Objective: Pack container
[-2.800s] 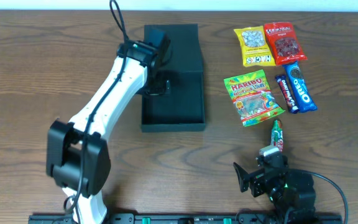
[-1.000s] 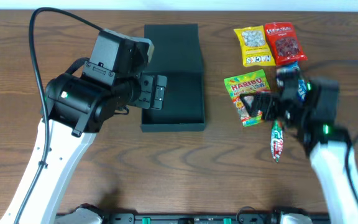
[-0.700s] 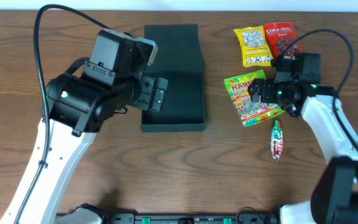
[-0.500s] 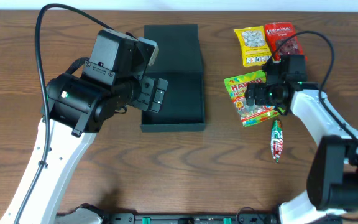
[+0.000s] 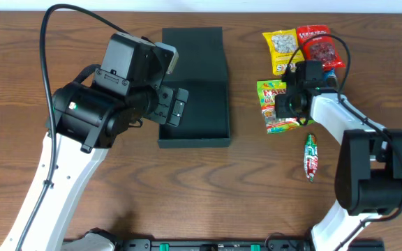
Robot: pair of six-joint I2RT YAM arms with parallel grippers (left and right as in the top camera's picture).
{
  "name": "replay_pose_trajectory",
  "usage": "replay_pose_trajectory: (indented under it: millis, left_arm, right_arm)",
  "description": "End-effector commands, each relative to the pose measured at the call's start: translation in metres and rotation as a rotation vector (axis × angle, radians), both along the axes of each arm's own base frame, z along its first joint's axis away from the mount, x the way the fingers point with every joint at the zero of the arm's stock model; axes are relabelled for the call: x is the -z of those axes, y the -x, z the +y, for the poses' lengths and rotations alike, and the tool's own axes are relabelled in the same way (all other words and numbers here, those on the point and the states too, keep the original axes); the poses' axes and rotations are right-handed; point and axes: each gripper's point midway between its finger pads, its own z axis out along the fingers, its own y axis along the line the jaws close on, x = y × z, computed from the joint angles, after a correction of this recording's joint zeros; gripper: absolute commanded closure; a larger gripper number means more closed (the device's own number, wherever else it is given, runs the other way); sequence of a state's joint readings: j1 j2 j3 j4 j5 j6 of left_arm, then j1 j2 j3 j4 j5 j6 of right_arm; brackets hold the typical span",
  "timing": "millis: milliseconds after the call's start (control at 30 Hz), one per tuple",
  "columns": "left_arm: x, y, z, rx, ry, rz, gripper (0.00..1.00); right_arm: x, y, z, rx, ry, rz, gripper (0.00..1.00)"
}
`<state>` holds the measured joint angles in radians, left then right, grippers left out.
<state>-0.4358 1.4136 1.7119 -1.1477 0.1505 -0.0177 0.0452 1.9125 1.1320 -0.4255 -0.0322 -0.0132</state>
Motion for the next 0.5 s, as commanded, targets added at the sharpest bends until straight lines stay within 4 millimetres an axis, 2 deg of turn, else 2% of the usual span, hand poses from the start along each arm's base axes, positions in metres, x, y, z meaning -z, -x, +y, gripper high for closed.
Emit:
replay_pose_trajectory:
  millis: [0,33,67,100,267,367,467]
  left_arm:
    - [-0.005,0.001,0.001,0.014,-0.006,-0.02,0.05]
    - [-0.005,0.001,0.001,0.013,-0.006,-0.02,0.05]
    - [-0.005,0.001,0.001,0.013,-0.006,-0.02,0.05]
    - [-0.006,0.001,0.002,0.011,-0.006,-0.021,0.05]
    - [-0.012,-0.001,0.014,-0.042,0.014,-0.031,0.05]
    - [-0.021,0.0,0.028,-0.09,0.03,-0.053,0.05]
    - [-0.031,0.003,0.043,-0.136,0.045,-0.083,0.05]
  right_arm:
    - [0.037,0.026,-0.004,-0.001,0.038,0.125,0.77]
    - [0.037,0.026,-0.004,-0.001,0.038,0.125,0.89]
    - [0.036,0.026,-0.004,0.0,0.037,0.123,0.97]
    - [0.036,0.026,-0.004,-0.001,0.037,0.124,0.99]
    - [0.019,0.02,0.006,-0.015,-0.013,0.098,0.99]
    - [-0.004,0.011,0.017,-0.022,-0.082,0.045,0.99]
    - [-0.039,-0.001,0.033,-0.058,-0.171,-0.034,0.99]
